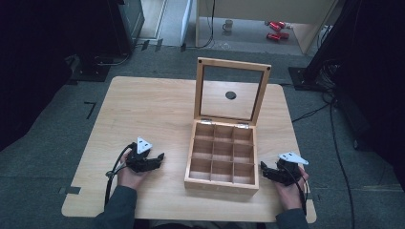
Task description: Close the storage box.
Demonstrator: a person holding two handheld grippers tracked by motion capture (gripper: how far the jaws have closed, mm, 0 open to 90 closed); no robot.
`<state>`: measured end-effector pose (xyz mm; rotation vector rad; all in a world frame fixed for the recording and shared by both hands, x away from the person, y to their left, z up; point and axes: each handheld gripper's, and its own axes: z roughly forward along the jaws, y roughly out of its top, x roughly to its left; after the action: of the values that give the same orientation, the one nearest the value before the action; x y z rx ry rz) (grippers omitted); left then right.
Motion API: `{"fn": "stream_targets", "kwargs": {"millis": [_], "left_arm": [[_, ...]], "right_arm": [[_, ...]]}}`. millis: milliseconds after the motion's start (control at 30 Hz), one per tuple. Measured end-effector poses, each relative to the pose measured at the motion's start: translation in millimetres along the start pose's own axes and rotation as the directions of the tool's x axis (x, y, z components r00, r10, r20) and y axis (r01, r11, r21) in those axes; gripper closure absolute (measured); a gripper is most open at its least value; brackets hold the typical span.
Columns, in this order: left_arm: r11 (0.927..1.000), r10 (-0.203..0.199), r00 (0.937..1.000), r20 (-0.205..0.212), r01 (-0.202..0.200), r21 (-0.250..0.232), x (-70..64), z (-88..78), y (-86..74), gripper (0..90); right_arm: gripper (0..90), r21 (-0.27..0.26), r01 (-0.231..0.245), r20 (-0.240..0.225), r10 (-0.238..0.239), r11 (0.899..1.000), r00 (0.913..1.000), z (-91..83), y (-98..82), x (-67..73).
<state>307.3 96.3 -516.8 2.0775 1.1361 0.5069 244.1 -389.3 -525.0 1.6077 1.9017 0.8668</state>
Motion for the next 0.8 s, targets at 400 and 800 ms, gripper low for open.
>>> {"fn": "stream_targets", "kwargs": {"millis": [400,800], "left_arm": [[0.9999,-0.013,0.9999,0.007,0.013,-0.01,1.9,-6.7,3.1,36.7],[0.9979,0.005,0.9999,0.016,-0.004,-0.064,8.0,-26.2,17.3,37.0]], "right_arm": [[26.6,0.035,0.023,-0.026,-0.022,0.999,0.9994,-2.2,4.9,1.8],[33.8,-0.026,0.056,-0.027,-0.056,0.998,0.9981,-26.1,28.8,6.7]]}}
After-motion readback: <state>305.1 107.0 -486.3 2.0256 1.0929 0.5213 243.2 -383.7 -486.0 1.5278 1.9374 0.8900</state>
